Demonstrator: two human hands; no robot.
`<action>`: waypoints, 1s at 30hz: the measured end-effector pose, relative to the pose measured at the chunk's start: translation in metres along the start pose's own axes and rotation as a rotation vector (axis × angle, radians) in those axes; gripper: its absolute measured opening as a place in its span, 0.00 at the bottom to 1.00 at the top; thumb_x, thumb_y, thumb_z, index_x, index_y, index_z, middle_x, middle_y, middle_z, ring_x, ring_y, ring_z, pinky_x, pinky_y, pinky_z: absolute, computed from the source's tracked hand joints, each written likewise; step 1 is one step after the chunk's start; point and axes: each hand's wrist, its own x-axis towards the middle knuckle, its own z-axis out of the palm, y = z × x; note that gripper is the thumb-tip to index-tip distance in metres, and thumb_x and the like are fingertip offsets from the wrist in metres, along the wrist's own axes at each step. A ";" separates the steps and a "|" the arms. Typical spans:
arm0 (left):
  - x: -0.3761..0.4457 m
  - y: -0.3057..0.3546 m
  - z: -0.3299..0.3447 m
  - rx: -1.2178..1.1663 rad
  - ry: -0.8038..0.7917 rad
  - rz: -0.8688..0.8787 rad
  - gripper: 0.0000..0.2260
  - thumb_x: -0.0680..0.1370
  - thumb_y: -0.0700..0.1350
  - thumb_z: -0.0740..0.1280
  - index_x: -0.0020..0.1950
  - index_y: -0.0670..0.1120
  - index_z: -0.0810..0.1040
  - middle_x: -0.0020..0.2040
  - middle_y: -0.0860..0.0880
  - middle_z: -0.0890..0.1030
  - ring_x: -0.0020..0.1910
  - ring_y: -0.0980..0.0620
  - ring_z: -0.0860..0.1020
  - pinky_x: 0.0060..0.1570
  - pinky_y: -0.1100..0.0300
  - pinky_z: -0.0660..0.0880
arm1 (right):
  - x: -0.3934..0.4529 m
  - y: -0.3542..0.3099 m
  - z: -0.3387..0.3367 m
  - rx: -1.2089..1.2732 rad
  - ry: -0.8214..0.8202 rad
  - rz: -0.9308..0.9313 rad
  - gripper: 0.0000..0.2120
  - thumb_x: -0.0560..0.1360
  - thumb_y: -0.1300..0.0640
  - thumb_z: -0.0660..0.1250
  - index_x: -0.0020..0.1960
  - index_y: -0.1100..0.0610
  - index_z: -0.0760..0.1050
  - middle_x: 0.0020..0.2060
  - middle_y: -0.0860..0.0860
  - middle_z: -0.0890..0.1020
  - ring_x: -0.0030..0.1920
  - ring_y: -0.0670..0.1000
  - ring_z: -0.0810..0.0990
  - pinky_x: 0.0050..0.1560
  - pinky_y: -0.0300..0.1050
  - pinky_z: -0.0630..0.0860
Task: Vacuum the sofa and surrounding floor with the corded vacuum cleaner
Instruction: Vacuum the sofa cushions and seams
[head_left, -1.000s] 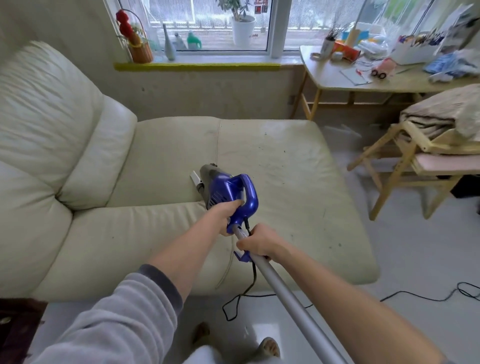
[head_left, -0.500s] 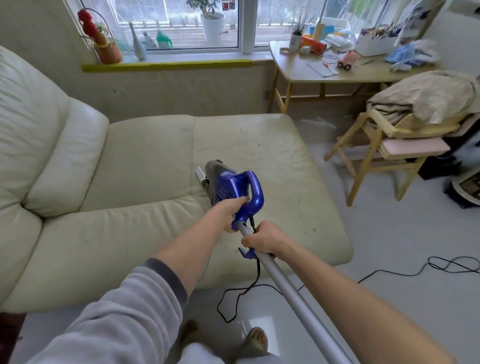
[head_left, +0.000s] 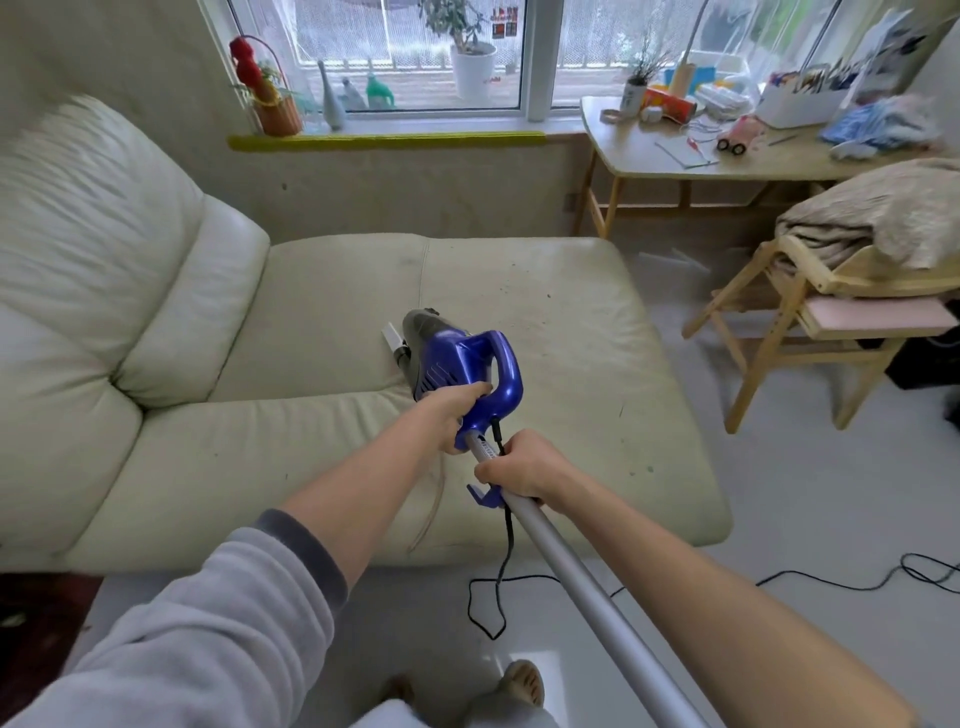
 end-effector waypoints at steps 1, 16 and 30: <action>0.000 -0.002 -0.010 -0.007 0.002 -0.009 0.19 0.74 0.49 0.72 0.59 0.42 0.71 0.46 0.44 0.80 0.42 0.48 0.77 0.47 0.54 0.75 | 0.000 -0.006 0.007 -0.009 -0.009 -0.007 0.11 0.71 0.57 0.69 0.50 0.60 0.73 0.41 0.55 0.81 0.35 0.51 0.79 0.31 0.40 0.74; 0.015 -0.035 -0.198 -0.249 0.099 -0.096 0.17 0.74 0.48 0.73 0.55 0.41 0.71 0.45 0.42 0.79 0.43 0.46 0.78 0.51 0.52 0.76 | 0.024 -0.121 0.142 -0.219 -0.150 -0.075 0.07 0.71 0.57 0.68 0.43 0.57 0.71 0.39 0.55 0.81 0.36 0.53 0.80 0.35 0.43 0.78; 0.045 -0.046 -0.242 -0.264 0.087 -0.174 0.20 0.73 0.49 0.73 0.57 0.40 0.70 0.44 0.43 0.79 0.41 0.47 0.78 0.49 0.54 0.77 | 0.045 -0.143 0.184 -0.264 -0.174 -0.044 0.08 0.72 0.56 0.68 0.44 0.60 0.71 0.33 0.52 0.76 0.31 0.50 0.75 0.28 0.39 0.71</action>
